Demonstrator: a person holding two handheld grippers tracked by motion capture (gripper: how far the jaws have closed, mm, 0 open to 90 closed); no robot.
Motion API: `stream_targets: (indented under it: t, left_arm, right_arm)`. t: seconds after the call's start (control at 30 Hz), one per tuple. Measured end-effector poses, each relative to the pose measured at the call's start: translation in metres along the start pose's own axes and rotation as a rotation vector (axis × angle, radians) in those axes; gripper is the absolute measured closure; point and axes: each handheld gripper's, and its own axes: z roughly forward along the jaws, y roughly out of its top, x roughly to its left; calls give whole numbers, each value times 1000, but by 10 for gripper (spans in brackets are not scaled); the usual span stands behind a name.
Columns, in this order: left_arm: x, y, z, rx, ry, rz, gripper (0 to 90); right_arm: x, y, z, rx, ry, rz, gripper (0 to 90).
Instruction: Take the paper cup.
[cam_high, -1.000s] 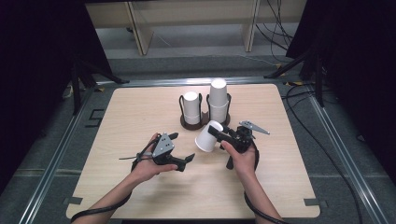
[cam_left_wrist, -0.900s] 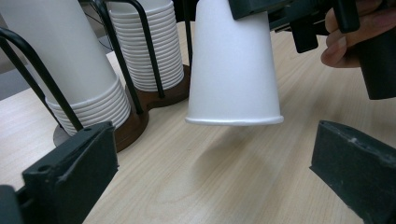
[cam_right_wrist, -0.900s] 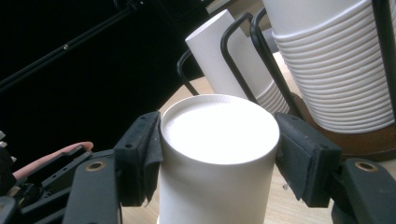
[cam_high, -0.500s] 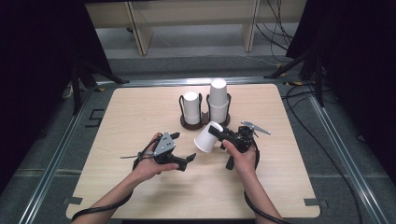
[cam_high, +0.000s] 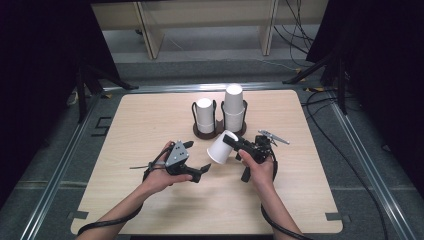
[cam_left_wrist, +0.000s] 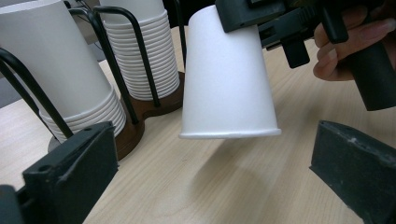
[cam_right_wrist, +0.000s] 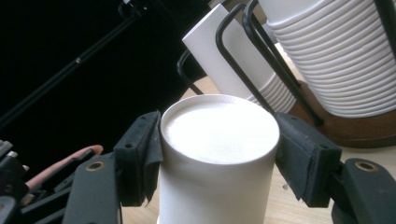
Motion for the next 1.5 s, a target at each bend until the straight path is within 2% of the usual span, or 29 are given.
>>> stream_targets:
  t: [0.03,0.13,0.17,0.27,0.5,0.73,0.8,0.83,0.87,0.93,0.97,1.0,1.03,1.07,1.1,1.27,1.3,1.43,1.5]
  left_arm:
    - [0,0,0,0,0,0,0]
    - [0,0,0,0,0,1,0]
    - [0,1,1,-10,-2,-1,0]
    - [1,1,1,-8,-2,1,0]
    - [1,4,4,-4,-5,-1,0]
    - [-1,10,15,11,-41,7,0]
    - [0,11,18,29,-50,2,0]
    - [-1,10,22,27,-57,-2,0]
    - [-1,10,22,27,-57,-2,0]
    - [0,10,25,46,-57,8,0]
    - [0,10,27,43,-58,3,0]
    - [0,10,27,46,-60,4,0]
    - [-1,10,28,44,-60,4,0]
    - [-1,11,28,42,-60,5,0]
    - [-1,11,28,43,-64,8,0]
    - [-3,11,29,34,-61,14,0]
    - [-3,12,29,33,-62,17,0]
    - [-3,12,28,41,-64,23,0]
    - [-4,12,29,35,-67,19,0]
  right_arm:
    - [1,0,0,2,4,21,355]
    - [1,-1,1,-3,34,20,355]
    - [2,-1,2,4,16,31,355]
    - [3,-1,2,4,30,34,355]
    - [2,-1,2,5,29,39,355]
    - [3,-2,3,0,35,42,355]
    - [3,-1,3,-5,23,25,355]
    - [7,-1,2,10,27,76,355]
    - [7,-1,2,10,27,76,355]
    - [5,-1,2,-5,19,40,355]
    - [4,-1,3,-10,34,39,355]
    - [3,-1,3,-10,33,48,355]
    - [3,-1,3,-7,61,79,355]
    - [3,0,4,-7,33,58,355]
    - [3,0,3,-9,49,50,355]
    - [3,0,4,-15,52,52,355]
    - [3,0,3,-14,38,44,355]
    - [3,0,4,-10,33,63,355]
    - [3,0,4,-17,38,52,355]
